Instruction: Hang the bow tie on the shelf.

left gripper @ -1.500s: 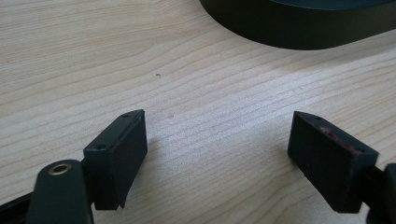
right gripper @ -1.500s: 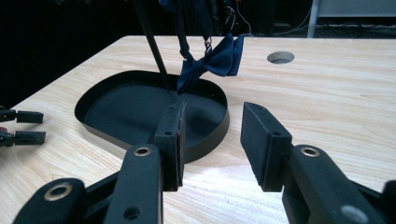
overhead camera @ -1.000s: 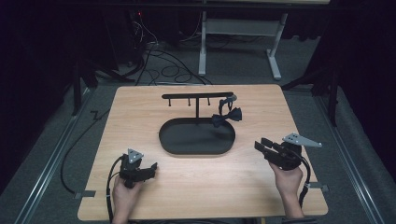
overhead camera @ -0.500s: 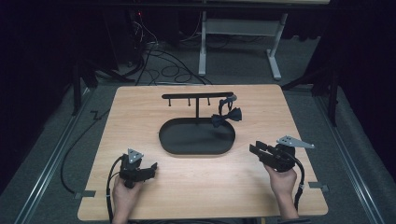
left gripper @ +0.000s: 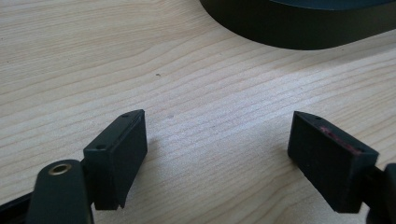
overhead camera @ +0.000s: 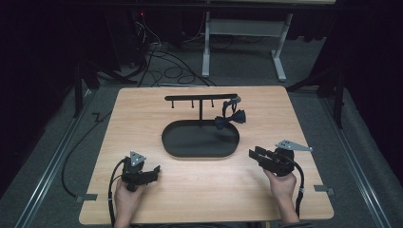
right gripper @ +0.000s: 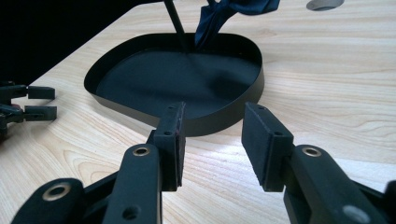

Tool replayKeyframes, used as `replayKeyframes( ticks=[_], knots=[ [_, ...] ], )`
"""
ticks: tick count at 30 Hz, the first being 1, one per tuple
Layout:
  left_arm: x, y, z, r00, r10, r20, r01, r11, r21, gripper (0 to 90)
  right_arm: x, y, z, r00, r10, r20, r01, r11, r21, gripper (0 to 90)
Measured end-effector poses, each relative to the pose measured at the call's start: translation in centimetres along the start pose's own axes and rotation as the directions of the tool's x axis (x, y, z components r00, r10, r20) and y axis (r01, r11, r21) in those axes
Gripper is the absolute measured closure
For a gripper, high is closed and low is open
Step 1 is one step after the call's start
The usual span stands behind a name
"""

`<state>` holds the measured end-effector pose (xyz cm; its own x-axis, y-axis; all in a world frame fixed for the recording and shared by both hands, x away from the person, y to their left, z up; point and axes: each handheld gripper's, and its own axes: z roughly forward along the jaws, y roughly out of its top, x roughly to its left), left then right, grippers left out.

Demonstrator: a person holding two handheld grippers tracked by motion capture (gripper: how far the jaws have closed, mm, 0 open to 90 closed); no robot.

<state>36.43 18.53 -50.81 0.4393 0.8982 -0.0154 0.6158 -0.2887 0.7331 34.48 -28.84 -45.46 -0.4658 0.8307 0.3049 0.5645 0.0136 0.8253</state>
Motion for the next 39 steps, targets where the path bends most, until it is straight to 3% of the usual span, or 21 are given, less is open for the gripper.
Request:
replayKeyframes(
  ticks=[21, 39],
  knots=[
    [0.0, 0.0, 0.0, 1.0000, 0.000, -0.001, 0.000, 1.0000, -0.001, 20.2, 0.0, -1.6, 2.0, 0.9999, 0.011, -0.003, -0.011, 0.998, 0.067, 59.6],
    [0.0, 0.0, 0.0, 1.0000, 0.000, 0.000, 0.000, 1.0000, 0.000, 20.2, -0.4, -2.7, 4.1, 0.9990, 0.009, 0.043, -0.014, 0.992, 0.123, 55.5]
  ],
)
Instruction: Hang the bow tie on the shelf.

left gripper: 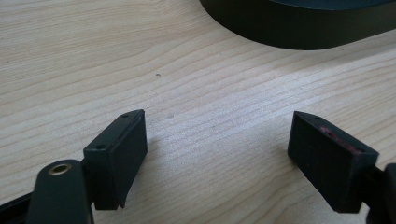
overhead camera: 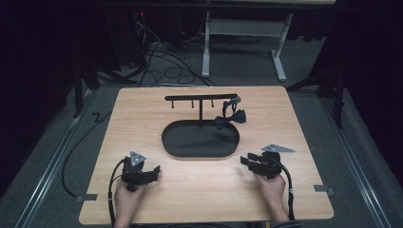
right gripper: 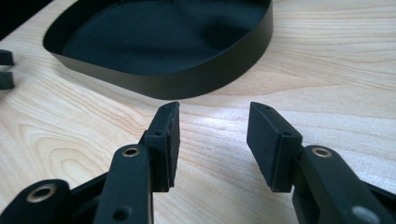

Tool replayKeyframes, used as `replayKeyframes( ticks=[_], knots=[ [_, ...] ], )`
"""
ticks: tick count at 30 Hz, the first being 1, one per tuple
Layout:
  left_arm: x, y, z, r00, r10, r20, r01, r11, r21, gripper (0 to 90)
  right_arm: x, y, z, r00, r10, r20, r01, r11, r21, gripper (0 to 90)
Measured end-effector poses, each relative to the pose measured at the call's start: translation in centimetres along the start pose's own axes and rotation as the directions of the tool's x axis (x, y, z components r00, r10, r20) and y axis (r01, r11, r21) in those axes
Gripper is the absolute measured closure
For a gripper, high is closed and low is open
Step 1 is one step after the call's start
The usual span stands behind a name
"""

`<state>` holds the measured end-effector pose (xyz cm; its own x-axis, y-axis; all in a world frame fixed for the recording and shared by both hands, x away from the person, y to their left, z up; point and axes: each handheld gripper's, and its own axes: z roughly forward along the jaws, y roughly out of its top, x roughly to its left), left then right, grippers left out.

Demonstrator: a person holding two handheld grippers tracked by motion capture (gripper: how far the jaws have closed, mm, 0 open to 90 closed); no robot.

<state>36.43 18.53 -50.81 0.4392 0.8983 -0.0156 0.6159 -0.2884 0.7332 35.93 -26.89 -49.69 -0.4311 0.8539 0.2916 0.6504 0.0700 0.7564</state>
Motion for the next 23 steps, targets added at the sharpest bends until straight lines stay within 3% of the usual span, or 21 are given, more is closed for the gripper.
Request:
replayKeyframes(
  ticks=[7, 10, 13, 15, 18, 19, 22, 23],
  knots=[
    [0.0, 0.0, 0.0, 1.0000, 0.000, 0.000, 0.000, 1.0000, 0.000, 20.2, 0.2, -0.3, 0.6, 0.9984, -0.027, 0.050, 0.026, 1.000, 0.017, 53.7],
    [0.0, 0.0, 0.0, 1.0000, 0.000, 0.000, 0.000, 1.0000, 0.000, 20.2, 0.7, -0.2, 1.0, 0.9905, -0.089, 0.105, 0.085, 0.996, 0.042, 52.7],
    [0.0, 0.0, 0.0, 1.0000, 0.000, -0.001, 0.000, 1.0000, -0.001, 20.2, 1.2, -0.2, 1.3, 0.9827, -0.123, 0.138, 0.114, 0.991, 0.071, 51.6],
    [0.0, 0.0, 0.0, 1.0000, 0.000, -0.001, 0.000, 1.0000, -0.001, 20.2, 1.6, -0.2, 1.4, 0.9752, -0.154, 0.159, 0.143, 0.986, 0.081, 49.8],
    [0.0, 0.0, 0.0, 1.0000, 0.000, 0.000, 0.000, 1.0000, 0.000, 20.2, 2.6, -0.3, 1.8, 0.9475, -0.244, 0.206, 0.226, 0.968, 0.110, 47.1],
    [0.0, 0.0, 0.0, 1.0000, 0.000, 0.000, 0.000, 1.0000, 0.000, 20.2, 2.8, -0.4, 1.8, 0.9440, -0.259, 0.205, 0.240, 0.964, 0.112, 47.1],
    [0.0, 0.0, 0.0, 1.0000, 0.001, 0.001, -0.001, 1.0000, 0.002, 20.2, 2.6, -0.3, 1.9, 0.9536, -0.234, 0.189, 0.216, 0.970, 0.113, 45.5],
    [0.0, 0.0, 0.0, 1.0000, 0.000, 0.001, 0.000, 1.0000, 0.002, 20.2, 2.6, -0.3, 1.9, 0.9533, -0.235, 0.190, 0.217, 0.970, 0.113, 45.3]
  ],
)
